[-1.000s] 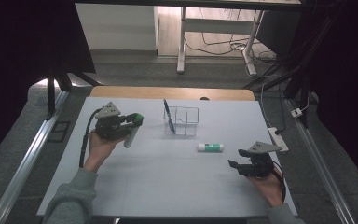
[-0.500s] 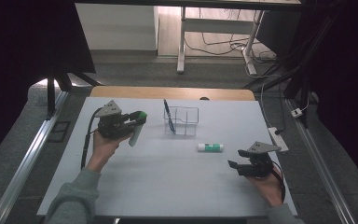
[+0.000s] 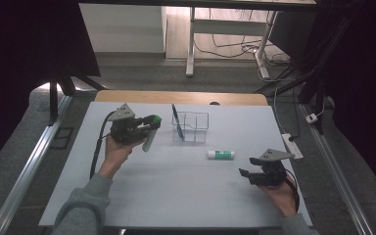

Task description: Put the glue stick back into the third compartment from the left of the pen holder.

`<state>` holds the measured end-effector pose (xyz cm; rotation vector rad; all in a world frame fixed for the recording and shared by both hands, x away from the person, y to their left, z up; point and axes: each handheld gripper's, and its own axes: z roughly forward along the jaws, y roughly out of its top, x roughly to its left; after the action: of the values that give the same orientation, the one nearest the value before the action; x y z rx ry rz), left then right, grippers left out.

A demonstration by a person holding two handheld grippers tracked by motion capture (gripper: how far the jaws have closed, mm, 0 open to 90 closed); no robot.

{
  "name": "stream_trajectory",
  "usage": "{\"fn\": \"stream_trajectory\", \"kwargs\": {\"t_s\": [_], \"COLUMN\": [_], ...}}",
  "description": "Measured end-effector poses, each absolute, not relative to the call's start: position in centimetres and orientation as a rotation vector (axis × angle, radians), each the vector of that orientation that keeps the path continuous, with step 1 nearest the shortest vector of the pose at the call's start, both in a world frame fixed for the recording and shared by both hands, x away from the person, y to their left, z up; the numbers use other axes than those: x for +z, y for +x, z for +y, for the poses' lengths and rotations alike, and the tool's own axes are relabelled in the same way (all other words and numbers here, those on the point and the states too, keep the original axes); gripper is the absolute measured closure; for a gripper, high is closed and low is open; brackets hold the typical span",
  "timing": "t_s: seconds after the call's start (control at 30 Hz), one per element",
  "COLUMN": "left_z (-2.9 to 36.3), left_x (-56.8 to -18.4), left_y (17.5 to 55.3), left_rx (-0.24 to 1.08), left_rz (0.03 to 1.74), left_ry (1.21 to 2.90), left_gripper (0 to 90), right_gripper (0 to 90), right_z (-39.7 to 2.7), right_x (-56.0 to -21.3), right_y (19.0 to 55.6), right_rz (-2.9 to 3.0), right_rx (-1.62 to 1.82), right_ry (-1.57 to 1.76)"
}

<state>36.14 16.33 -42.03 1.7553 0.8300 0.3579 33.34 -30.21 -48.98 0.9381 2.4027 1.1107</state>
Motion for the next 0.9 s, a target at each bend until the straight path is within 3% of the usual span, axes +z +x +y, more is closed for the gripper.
{"fn": "stream_trajectory", "kwargs": {"t_s": [0.9], "left_z": [13.1], "left_x": [-40.3], "left_y": [39.2], "left_rx": [0.358], "left_rz": [0.845], "left_ry": [1.767], "left_gripper": [66.4], "right_gripper": [35.6], "right_z": [-30.6], "right_x": [-48.7], "right_y": [33.3], "right_rz": [2.388], "right_rx": [1.129], "right_ry": [0.946]}}
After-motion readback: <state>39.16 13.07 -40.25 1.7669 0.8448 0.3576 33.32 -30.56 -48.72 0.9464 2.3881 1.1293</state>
